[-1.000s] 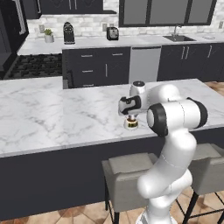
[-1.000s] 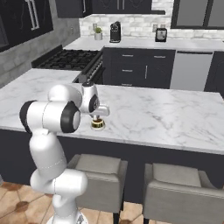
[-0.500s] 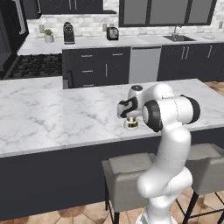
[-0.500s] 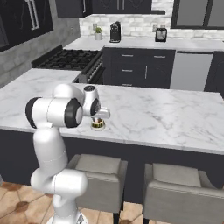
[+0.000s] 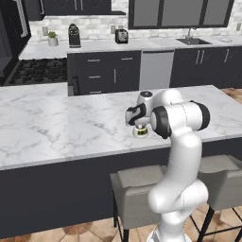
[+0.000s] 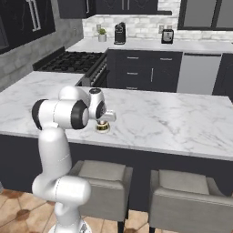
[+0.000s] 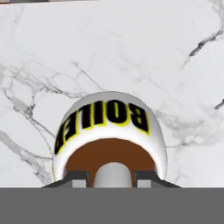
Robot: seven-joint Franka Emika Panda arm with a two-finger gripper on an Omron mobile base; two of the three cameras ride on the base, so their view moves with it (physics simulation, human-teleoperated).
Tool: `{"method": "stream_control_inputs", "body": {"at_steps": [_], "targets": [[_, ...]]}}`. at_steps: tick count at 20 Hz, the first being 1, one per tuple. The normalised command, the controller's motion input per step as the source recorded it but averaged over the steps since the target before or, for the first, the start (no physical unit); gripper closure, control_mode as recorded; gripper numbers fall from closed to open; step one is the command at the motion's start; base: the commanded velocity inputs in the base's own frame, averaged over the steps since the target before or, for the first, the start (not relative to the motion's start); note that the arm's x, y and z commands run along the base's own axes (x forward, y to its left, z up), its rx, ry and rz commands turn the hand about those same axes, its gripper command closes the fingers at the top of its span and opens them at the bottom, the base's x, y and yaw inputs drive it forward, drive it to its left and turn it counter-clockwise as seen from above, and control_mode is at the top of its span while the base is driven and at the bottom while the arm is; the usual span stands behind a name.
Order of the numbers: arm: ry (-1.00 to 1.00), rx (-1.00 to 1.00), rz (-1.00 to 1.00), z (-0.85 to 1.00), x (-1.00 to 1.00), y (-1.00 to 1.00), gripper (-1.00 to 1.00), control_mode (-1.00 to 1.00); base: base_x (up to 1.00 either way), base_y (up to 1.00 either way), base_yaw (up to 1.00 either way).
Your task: Pick up the marshmallow and place it in the cup of hot chocolate on the dining counter.
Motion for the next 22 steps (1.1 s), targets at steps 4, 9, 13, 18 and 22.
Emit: {"method": "stream_control_inputs", "body": {"at_steps": [4,9,13,18,22], "targets": [[0.0,0.0,0.0,0.0,0.03,0.0,-1.0,-1.0,0.0,0.0,0.0],[0.0,0.0,0.0,0.0,0.0,0.0,-1.0,-1.0,0.0,0.0,0.0],[0.0,0.0,0.0,-0.01,0.05,0.0,1.0,-1.0,0.0,0.0,0.0],[0.0,0.0,0.0,0.0,0.0,0.0,1.0,-1.0,0.0,0.0,0.0],[0.0,0.0,-0.01,0.0,0.0,0.0,1.0,-1.0,0.0,0.0,0.0]]}}
